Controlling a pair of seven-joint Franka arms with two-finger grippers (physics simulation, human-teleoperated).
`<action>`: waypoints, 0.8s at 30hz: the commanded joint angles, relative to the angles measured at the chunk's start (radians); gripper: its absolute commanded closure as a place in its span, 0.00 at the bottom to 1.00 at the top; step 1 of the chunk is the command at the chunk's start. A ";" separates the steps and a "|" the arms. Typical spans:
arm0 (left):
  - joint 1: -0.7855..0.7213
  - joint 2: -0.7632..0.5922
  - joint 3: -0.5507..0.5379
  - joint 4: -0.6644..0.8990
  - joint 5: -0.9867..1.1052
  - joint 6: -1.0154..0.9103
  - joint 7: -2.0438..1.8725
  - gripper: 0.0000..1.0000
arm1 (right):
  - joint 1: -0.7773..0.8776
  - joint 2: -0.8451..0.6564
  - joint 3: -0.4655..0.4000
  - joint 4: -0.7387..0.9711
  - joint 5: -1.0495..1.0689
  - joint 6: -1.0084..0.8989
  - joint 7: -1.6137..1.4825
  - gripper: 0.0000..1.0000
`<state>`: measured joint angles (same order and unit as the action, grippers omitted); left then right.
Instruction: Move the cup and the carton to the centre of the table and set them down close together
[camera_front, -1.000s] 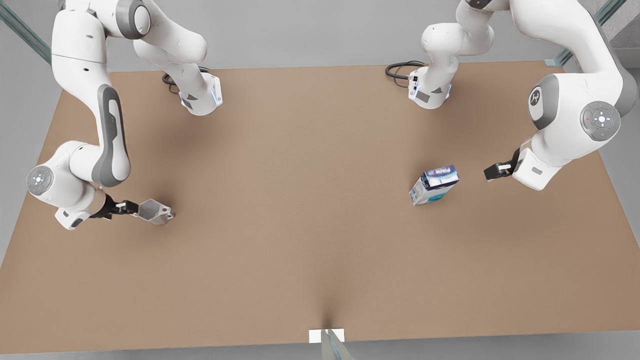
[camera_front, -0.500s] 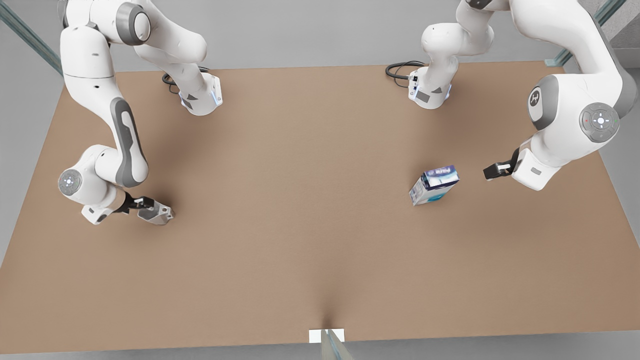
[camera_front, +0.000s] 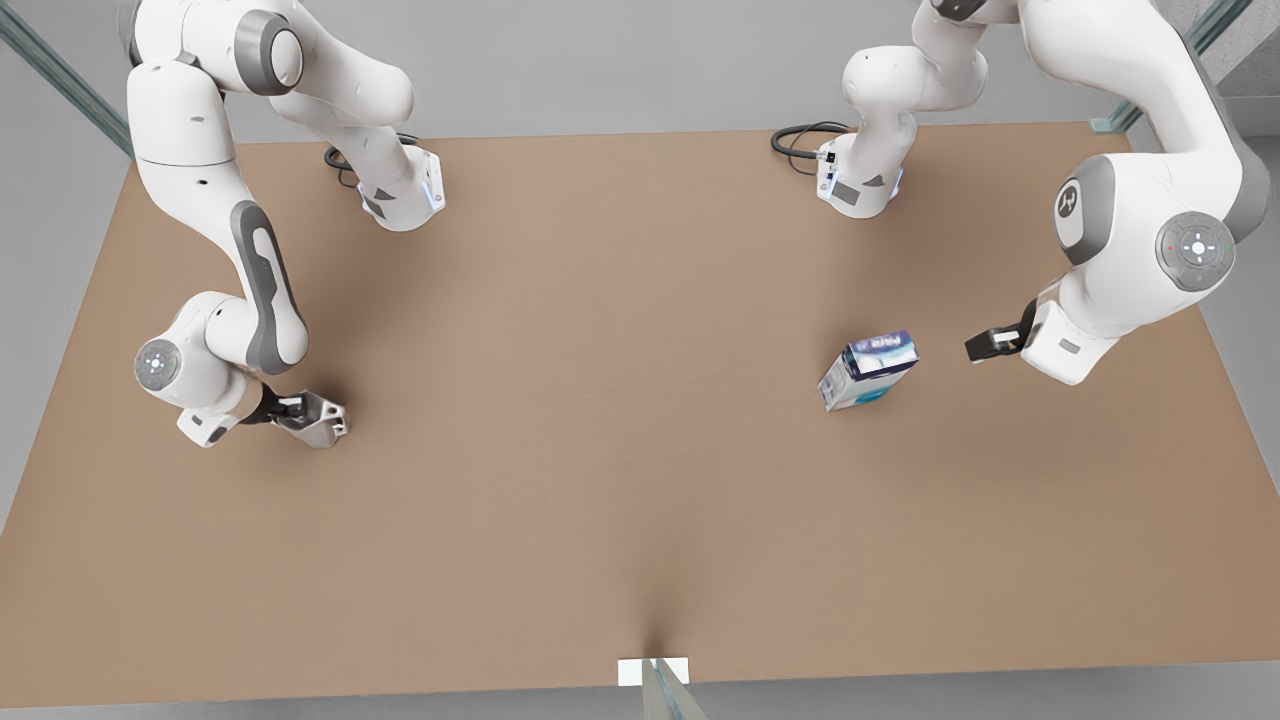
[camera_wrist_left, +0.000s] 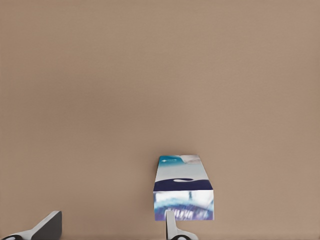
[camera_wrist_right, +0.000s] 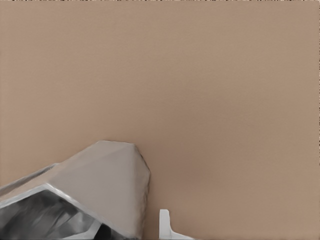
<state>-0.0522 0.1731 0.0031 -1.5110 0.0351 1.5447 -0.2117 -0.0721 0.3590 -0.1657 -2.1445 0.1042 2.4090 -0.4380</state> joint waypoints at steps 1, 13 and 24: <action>0.000 0.000 0.000 0.000 0.000 0.000 0.000 0.00 | 0.000 0.000 0.000 0.000 0.000 -0.002 -0.001 0.79; 0.000 0.002 0.000 0.000 -0.001 0.000 -0.002 0.00 | 0.028 -0.002 0.000 0.029 0.000 -0.028 0.001 0.79; -0.041 -0.044 -0.009 -0.035 -0.004 -0.041 -0.106 0.00 | 0.153 -0.012 0.005 0.144 0.000 -0.165 0.191 0.79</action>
<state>-0.0985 0.1269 -0.0062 -1.5477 0.0310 1.5039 -0.3176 0.0922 0.3479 -0.1610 -1.9956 0.1167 2.2440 -0.2449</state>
